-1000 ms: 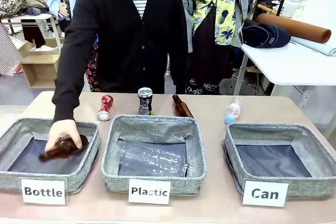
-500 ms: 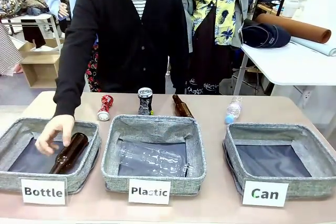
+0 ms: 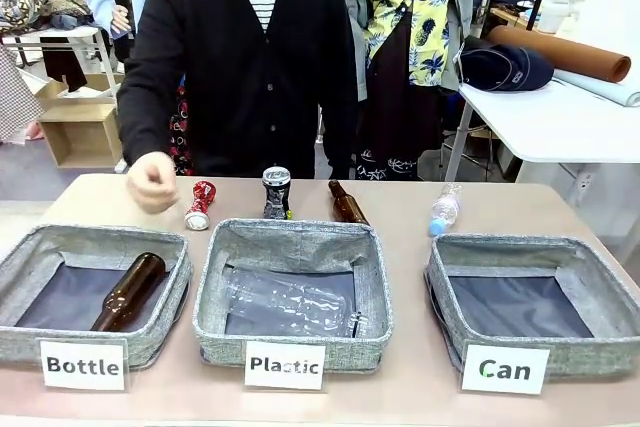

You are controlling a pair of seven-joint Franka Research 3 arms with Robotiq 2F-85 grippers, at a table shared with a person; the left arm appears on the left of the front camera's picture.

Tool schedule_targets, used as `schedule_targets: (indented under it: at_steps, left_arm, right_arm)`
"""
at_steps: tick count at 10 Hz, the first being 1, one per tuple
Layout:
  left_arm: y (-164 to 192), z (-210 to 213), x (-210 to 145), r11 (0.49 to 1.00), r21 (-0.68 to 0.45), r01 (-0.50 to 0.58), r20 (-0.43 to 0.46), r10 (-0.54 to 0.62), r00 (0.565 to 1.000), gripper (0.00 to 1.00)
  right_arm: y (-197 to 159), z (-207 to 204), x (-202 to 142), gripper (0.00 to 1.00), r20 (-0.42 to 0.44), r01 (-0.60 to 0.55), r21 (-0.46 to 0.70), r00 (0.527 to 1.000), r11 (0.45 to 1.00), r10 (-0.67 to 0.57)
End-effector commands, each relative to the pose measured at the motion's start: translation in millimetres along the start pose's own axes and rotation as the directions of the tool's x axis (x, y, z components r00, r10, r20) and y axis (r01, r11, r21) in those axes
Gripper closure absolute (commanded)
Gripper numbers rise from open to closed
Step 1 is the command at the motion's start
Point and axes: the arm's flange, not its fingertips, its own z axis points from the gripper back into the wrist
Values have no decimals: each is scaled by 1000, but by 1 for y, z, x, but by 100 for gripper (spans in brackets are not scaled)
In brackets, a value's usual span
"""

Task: Sort the can waste into the basket.
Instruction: Pick up the can waste from the table and place it in the right Fabric basket.

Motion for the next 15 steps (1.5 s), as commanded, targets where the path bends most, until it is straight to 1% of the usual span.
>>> schedule_targets:
  at_steps: [1,2,3,4,5,6,7,8,9,10,11,12,13,14,15]
  left_arm:
    - [26,-90,-1,988,-124,91,-33,-96,995,0]
    - [29,-136,-9,979,-183,87,-45,-97,994,0]
    - [29,-177,-16,970,-215,111,-90,-133,987,0]
    - [32,-206,-17,965,-215,147,-138,-179,974,0]
    - [38,-221,-22,965,-237,111,-170,-154,973,0]
    - [41,-228,-30,965,-252,67,-226,-126,966,0]
    - [43,-233,-39,968,-247,46,-299,-121,946,0]
    - [43,-245,-50,957,-289,-18,-398,-104,912,0]
    - [47,-261,-60,987,-163,-7,-511,-79,856,0]
    - [54,-273,-71,1000,-17,-6,-626,-6,780,0]
    - [62,-276,-72,996,45,80,-689,-27,724,0]
    - [53,-249,-71,991,-134,29,-511,-94,854,0]
    - [53,-249,-71,991,-134,29,-511,-94,854,0]
    - [61,-260,-78,997,-42,71,-617,-82,783,0]
    - [71,-273,-91,963,167,214,-676,-46,736,0]
  right_arm:
    - [0,0,3,0,14,-24,29,1000,999,23]
    - [0,0,3,0,14,-24,29,1000,999,23]
    - [0,0,3,0,14,-24,29,1000,999,23]
    - [0,0,3,0,14,-24,29,1000,999,23]
    - [0,0,3,0,14,-24,29,1000,999,23]
    - [0,0,3,0,14,-24,29,1000,999,23]
    - [0,0,3,0,14,-24,29,1000,999,23]
    - [0,0,3,0,14,-24,29,1000,999,23]
    - [0,0,3,0,14,-24,29,1000,999,23]
    - [0,0,3,0,14,-24,29,1000,999,23]
    - [0,0,3,0,14,-24,29,1000,999,23]
    - [0,0,3,0,14,-24,29,1000,999,23]
    - [0,0,3,0,14,-24,29,1000,999,23]
    - [0,0,3,0,14,-24,29,1000,999,23]
    - [0,0,3,0,14,-24,29,1000,999,23]
